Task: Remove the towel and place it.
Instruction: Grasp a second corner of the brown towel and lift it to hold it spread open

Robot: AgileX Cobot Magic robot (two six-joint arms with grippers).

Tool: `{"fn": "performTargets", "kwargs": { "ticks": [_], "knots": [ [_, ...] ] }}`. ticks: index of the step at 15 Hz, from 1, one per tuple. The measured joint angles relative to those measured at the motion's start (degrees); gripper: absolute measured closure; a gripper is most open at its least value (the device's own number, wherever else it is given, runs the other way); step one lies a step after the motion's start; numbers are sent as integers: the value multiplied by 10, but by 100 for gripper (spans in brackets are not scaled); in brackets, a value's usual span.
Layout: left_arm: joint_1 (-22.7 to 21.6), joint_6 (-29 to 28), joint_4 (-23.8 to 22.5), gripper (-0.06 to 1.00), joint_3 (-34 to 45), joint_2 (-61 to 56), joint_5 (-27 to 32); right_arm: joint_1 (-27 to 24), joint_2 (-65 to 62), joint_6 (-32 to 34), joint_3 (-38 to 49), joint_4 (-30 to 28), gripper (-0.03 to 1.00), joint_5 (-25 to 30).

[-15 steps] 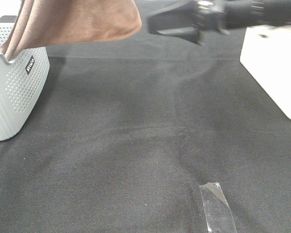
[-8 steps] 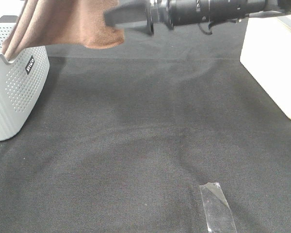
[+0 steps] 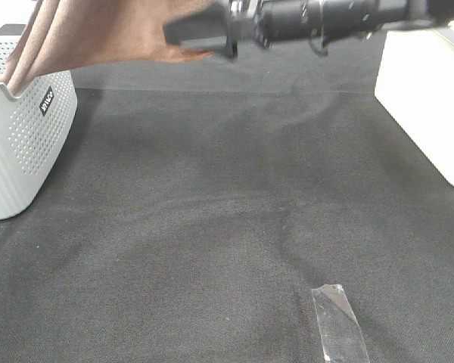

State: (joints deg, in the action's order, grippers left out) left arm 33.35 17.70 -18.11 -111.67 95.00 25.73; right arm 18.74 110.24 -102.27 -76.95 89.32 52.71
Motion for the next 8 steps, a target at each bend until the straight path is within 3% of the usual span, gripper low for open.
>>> {"fn": "performTargets", "kwargs": {
  "ticks": [3, 4, 7, 8],
  "knots": [
    [0, 0, 0, 94, 0, 0, 0, 0, 0, 0, 0, -2, 22, -23],
    [0, 0, 0, 94, 0, 0, 0, 0, 0, 0, 0, -2, 34, -33],
    [0, 0, 0, 94, 0, 0, 0, 0, 0, 0, 0, -2, 84, -50],
    [0, 0, 0, 94, 0, 0, 0, 0, 0, 0, 0, -2, 95, -50]
  ]
}}
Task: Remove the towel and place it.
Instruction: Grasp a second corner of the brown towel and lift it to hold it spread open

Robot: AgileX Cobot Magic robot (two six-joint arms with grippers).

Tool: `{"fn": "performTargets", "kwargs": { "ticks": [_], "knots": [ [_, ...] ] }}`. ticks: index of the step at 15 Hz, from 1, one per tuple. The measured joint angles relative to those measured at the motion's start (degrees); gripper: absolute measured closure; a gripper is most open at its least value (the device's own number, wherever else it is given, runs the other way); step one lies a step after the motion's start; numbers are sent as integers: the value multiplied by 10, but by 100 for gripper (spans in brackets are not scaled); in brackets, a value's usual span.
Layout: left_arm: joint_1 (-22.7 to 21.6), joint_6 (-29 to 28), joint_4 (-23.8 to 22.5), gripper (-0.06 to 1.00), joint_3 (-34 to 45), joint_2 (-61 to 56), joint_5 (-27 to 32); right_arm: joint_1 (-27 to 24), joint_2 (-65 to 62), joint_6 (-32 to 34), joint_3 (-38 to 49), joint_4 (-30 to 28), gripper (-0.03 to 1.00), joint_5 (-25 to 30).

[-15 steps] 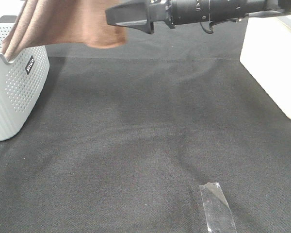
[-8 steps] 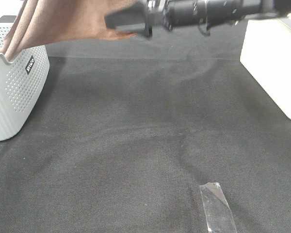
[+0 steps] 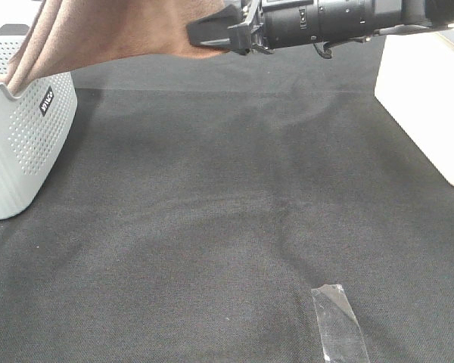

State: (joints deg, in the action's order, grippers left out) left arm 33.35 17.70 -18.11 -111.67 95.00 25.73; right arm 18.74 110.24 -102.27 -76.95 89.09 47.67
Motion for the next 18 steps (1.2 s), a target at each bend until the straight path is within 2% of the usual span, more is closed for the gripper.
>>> {"fn": "performTargets", "kwargs": {
  "ticks": [3, 6, 7, 8, 10, 11, 12, 13, 14, 16, 18],
  "knots": [
    [0, 0, 1, 94, 0, 0, 34, 0, 0, 10, 0, 0, 96, 10],
    [0, 0, 1, 94, 0, 0, 143, 0, 0, 113, -1, -14, 96, -1],
    [0, 1, -12, 94, 0, 0, 210, 0, -13, 206, -12, -100, 96, -5],
    [0, 2, -26, 94, 0, 0, 225, 0, -26, 262, -26, -172, 96, -5],
    [0, 2, -59, 94, 0, 0, 226, 0, -56, 413, -93, -350, 96, 3],
    [0, 0, -64, 94, 0, 0, 223, 0, -60, 459, -113, -391, 96, 9],
    [-1, -12, -66, 94, 0, 0, 201, 0, -63, 585, -201, -537, 96, 48],
    [-5, -23, -66, 94, 0, 0, 176, 0, -63, 646, -266, -629, 96, 72],
    [-7, -30, -66, 94, 0, 0, 159, 0, -63, 672, -297, -666, 96, 84],
    [-21, -63, -66, 94, 0, 1, 83, 0, -63, 717, -399, -749, 96, 105],
    [-42, -93, -66, 94, 0, 6, -1, 0, -60, 721, -487, -769, 96, 108]
  ]
}}
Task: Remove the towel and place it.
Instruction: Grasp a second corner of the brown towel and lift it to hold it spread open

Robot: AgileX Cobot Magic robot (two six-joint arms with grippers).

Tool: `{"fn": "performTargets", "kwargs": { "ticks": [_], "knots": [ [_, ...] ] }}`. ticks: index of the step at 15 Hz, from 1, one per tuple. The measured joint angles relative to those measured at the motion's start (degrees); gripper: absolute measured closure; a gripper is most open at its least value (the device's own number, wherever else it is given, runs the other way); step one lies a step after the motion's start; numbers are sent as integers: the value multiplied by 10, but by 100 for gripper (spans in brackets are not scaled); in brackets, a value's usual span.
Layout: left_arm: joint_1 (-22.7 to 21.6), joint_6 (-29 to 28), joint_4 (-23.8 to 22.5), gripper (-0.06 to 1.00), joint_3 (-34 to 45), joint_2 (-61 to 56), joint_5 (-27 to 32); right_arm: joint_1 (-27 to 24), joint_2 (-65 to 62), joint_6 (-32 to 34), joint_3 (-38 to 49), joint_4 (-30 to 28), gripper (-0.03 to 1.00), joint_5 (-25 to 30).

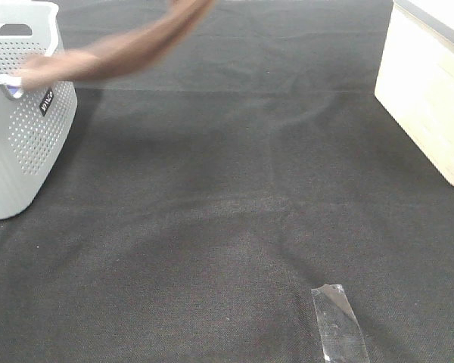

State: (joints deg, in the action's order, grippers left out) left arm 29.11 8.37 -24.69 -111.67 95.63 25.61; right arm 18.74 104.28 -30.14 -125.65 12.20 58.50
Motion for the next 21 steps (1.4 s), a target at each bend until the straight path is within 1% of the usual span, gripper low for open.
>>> {"fn": "performTargets", "kwargs": {
  "ticks": [2, 5, 6, 8, 9, 11, 12, 15, 18, 21],
  "knots": [
    [-25, -8, 0, 94, 0, 13, -75, 0, 8, -1, -41, -11, 96, -7],
    [-68, -10, 0, 94, 0, 27, -145, 0, 16, -17, -46, -70, 96, -43],
    [-80, -10, 0, 94, 0, 27, -156, 0, 18, -18, -46, -95, 96, -66],
    [-99, -10, -1, 94, 0, 27, -180, 0, 22, -19, -46, -122, 96, -143],
    [-103, -10, -1, 94, 0, 27, -191, 0, 23, -18, -46, -122, 96, -189],
    [-108, -10, -1, 94, 0, 31, -218, 0, 23, -13, -46, -104, 96, -273],
    [-112, -10, -1, 94, 0, 38, -232, 0, 23, -10, -46, -95, 96, -295],
    [-113, -9, -9, 94, 0, 62, -256, 0, 39, -6, -46, -75, 96, -312],
    [-113, -7, -17, 94, 0, 76, -297, 0, 60, -6, -46, -62, 96, -316],
    [-118, 3, -22, 94, 0, 84, -332, 0, 65, -6, -46, -48, 96, -350]
  ]
}}
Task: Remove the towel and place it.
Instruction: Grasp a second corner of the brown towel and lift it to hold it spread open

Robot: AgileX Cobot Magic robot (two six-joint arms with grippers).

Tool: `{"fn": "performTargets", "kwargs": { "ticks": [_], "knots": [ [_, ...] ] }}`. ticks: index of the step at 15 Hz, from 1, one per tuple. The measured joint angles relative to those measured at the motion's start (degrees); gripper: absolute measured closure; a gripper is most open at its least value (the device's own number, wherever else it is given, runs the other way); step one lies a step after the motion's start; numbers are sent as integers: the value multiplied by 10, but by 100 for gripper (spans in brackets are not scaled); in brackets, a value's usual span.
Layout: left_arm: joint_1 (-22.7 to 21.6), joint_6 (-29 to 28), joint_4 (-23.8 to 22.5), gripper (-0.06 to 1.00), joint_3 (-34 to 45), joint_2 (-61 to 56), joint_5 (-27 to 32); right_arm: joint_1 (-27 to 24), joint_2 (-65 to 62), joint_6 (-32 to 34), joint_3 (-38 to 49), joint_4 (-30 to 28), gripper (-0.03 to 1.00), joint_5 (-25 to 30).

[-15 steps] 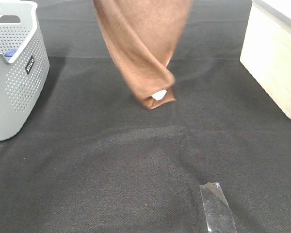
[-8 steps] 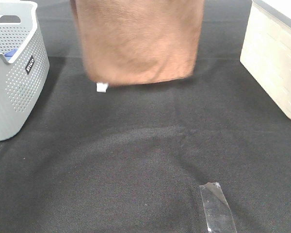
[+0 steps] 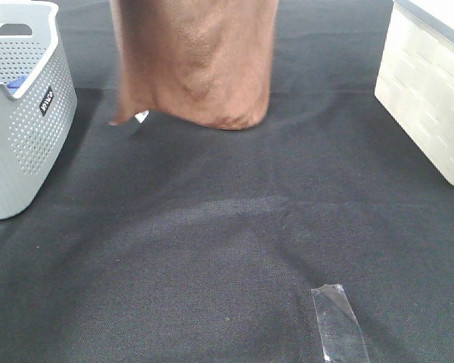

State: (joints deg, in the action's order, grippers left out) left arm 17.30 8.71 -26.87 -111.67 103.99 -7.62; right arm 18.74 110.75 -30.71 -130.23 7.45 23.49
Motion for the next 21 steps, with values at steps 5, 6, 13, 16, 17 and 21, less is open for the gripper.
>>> {"fn": "performTargets", "kwargs": {
  "ticks": [5, 6, 13, 16, 17, 21],
  "knots": [
    [-43, 6, 2, 94, 0, 32, -100, 0, 28, 0, 0, 14, 96, -73],
    [-52, 6, 8, 94, 0, 39, -122, 0, 33, 0, 0, 14, 96, -86],
    [-76, 10, 54, 94, -36, 107, -224, 0, 74, 0, -2, 41, 96, -200],
    [-76, 12, 55, 94, -135, 172, -217, 0, 93, 0, -3, 49, 96, -249],
    [-76, 13, 55, 94, -179, 197, -206, 0, 100, 0, -3, 50, 96, -278],
    [-76, 13, 68, 94, -269, 264, -189, 0, 119, 7, -3, 50, 96, -343]
  ]
}}
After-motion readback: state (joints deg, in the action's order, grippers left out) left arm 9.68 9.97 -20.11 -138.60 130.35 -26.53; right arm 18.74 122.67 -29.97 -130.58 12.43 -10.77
